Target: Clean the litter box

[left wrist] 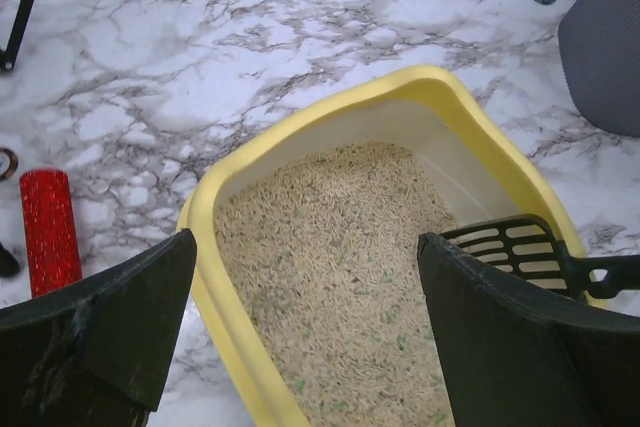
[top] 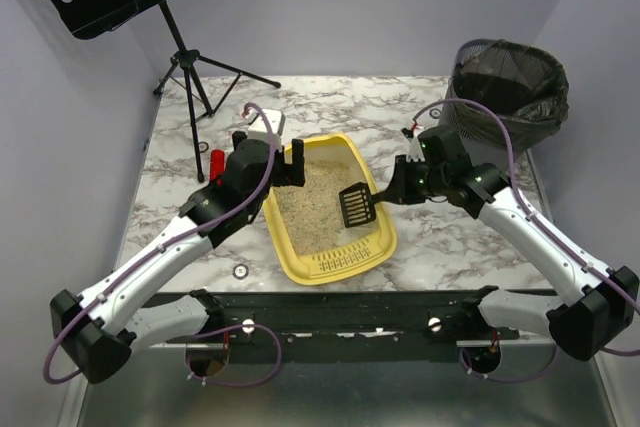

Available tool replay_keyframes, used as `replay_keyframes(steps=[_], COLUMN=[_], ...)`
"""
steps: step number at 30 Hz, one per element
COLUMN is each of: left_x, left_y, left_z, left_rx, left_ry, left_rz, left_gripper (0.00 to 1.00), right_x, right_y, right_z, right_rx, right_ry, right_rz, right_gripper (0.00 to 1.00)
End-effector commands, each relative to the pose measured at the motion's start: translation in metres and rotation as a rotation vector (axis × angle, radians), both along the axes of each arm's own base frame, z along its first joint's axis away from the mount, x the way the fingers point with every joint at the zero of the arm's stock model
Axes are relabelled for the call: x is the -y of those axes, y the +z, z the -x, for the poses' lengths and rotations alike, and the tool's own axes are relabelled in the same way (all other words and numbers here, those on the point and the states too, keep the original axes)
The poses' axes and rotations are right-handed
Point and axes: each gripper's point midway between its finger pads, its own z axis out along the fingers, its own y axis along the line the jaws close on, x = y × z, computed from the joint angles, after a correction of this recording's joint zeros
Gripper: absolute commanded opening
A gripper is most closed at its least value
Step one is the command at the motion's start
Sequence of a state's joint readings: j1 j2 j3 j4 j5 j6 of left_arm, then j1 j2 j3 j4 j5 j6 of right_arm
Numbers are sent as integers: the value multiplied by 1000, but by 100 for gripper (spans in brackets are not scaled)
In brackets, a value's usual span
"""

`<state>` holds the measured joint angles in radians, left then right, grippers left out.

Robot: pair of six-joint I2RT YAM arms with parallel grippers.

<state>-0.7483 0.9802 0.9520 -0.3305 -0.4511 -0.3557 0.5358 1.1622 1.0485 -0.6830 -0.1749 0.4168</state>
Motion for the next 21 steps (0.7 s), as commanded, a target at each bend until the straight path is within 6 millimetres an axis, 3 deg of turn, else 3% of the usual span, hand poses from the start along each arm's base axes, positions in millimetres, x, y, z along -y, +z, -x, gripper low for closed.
replay_keyframes(steps=[1, 2, 4, 5, 7, 12, 17, 21], left_x=[30, 32, 26, 25, 18, 29, 45, 55], left_y=[5, -5, -4, -17, -23, -46, -77, -111], left_z=[-30, -39, -54, -62, -74, -93, -105, -99], left_rx=[43, 29, 8, -31, -54, -76, -154, -275], left_ry=[-220, -237, -234, -231, -224, -308, -405, -468], left_rz=[-138, -180, -191, -215, -240, -289, -281, -286], left_gripper=[99, 99, 99, 99, 99, 99, 99, 99], right_x=[24, 24, 32, 33, 35, 30, 6, -4], right_y=[3, 13, 11, 22, 21, 44, 34, 27], right_z=[-29, -36, -51, -60, -68, -94, -83, -67], right_rx=[107, 140, 173, 203, 200, 289, 229, 176], right_ry=[22, 36, 60, 56, 70, 115, 212, 194], right_rz=[214, 231, 326, 339, 375, 415, 314, 209], right_gripper=[0, 1, 0, 0, 1, 0, 0, 0])
